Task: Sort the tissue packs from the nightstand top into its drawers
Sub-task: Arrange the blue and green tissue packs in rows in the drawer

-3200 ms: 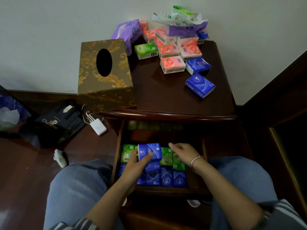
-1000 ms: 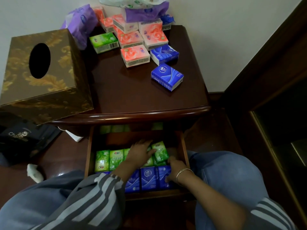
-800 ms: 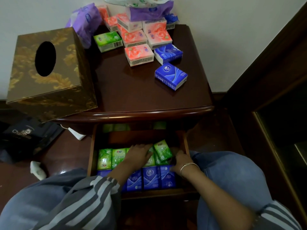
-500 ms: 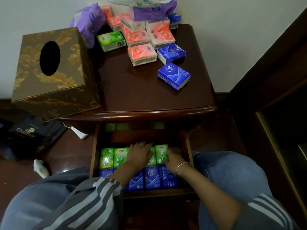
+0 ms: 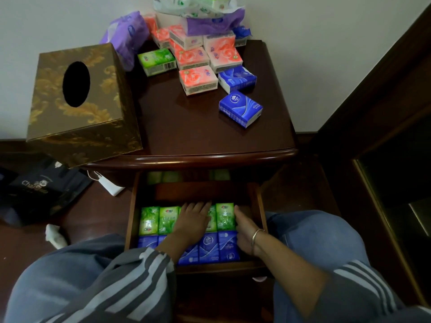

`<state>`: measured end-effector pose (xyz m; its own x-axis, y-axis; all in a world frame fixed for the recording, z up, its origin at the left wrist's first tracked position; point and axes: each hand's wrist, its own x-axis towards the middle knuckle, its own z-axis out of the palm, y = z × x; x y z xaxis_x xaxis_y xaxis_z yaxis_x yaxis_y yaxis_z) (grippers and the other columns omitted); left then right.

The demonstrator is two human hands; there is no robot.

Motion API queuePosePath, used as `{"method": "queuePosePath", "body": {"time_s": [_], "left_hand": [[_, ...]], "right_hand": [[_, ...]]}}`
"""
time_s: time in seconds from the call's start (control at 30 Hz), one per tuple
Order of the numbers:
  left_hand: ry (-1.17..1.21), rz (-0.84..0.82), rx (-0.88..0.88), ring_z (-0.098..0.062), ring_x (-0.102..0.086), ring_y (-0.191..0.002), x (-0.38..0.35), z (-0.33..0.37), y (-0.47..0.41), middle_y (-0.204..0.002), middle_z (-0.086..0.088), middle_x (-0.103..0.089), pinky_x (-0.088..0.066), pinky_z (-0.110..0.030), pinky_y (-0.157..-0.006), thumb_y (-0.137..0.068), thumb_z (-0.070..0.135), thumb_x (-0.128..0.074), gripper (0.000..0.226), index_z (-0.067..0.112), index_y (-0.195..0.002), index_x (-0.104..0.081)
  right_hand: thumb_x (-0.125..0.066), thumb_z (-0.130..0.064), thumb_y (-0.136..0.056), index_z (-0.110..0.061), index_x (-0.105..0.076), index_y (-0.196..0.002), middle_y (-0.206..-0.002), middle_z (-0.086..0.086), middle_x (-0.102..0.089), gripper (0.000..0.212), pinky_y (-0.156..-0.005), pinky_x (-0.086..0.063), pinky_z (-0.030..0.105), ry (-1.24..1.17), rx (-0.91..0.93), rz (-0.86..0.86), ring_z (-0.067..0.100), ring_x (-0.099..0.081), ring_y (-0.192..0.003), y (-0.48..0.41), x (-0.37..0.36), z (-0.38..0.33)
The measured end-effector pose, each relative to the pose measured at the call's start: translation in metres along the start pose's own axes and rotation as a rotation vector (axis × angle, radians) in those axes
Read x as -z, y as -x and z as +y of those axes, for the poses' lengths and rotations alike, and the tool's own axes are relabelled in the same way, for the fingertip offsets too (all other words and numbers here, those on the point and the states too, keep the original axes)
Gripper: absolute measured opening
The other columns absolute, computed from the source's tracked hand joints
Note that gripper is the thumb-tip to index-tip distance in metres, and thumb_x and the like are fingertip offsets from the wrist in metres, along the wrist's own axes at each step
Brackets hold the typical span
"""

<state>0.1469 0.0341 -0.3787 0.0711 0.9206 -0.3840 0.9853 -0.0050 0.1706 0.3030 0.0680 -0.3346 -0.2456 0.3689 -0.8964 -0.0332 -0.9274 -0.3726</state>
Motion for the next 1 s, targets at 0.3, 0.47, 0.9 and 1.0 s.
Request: {"method": "queuePosePath", "body": {"time_s": [0.3, 0.47, 0.9, 1.0], "left_hand": [[0.165, 0.100, -0.018, -0.024, -0.028, -0.140, 0.074, 0.007, 0.047, -0.155, -0.006, -0.026, -0.028, -0.036, -0.114, -0.099, 0.030, -0.042, 0.055, 0.016, -0.150, -0.027], [0.305, 0.054, -0.131, -0.018, -0.048, -0.125, 0.144, 0.009, 0.095, -0.137, -0.001, -0.048, -0.039, -0.030, -0.105, -0.097, 0.028, -0.049, 0.042, 0.018, -0.138, -0.047], [0.265, 0.436, -0.073, -0.018, -0.059, -0.108, 0.303, 0.010, 0.080, -0.118, -0.003, -0.061, -0.045, -0.029, -0.094, -0.094, 0.017, -0.053, 0.031, 0.014, -0.123, -0.059], [0.244, 0.452, -0.033, -0.018, -0.059, -0.107, 0.315, 0.007, 0.054, -0.116, -0.003, -0.061, -0.047, -0.035, -0.094, -0.093, 0.020, -0.052, 0.029, 0.015, -0.121, -0.060]], "right_hand": [[-0.041, -0.049, -0.094, -0.011, -0.042, -0.137, -0.137, 0.012, -0.050, 0.057, -0.101, -0.044, 0.038, 0.313, 0.150, 0.065, 0.027, -0.051, -0.122, 0.055, -0.007, -0.018], [-0.048, -0.025, -0.096, -0.013, -0.058, -0.115, -0.125, 0.008, -0.059, 0.025, -0.072, -0.051, 0.022, 0.542, 0.350, 0.004, 0.017, -0.058, -0.109, 0.138, 0.003, -0.034], [-0.047, -0.066, -0.081, -0.029, -0.030, -0.143, -0.156, 0.002, -0.019, 0.074, -0.114, -0.023, 0.045, 1.674, 1.141, 0.537, 0.023, -0.015, -0.144, 0.131, -0.071, -0.181], [-0.045, -0.050, -0.091, -0.026, -0.049, -0.132, -0.156, -0.001, -0.022, 0.048, -0.109, -0.029, 0.044, 1.707, 1.210, 0.527, 0.021, -0.016, -0.144, 0.107, -0.065, -0.179]]}}
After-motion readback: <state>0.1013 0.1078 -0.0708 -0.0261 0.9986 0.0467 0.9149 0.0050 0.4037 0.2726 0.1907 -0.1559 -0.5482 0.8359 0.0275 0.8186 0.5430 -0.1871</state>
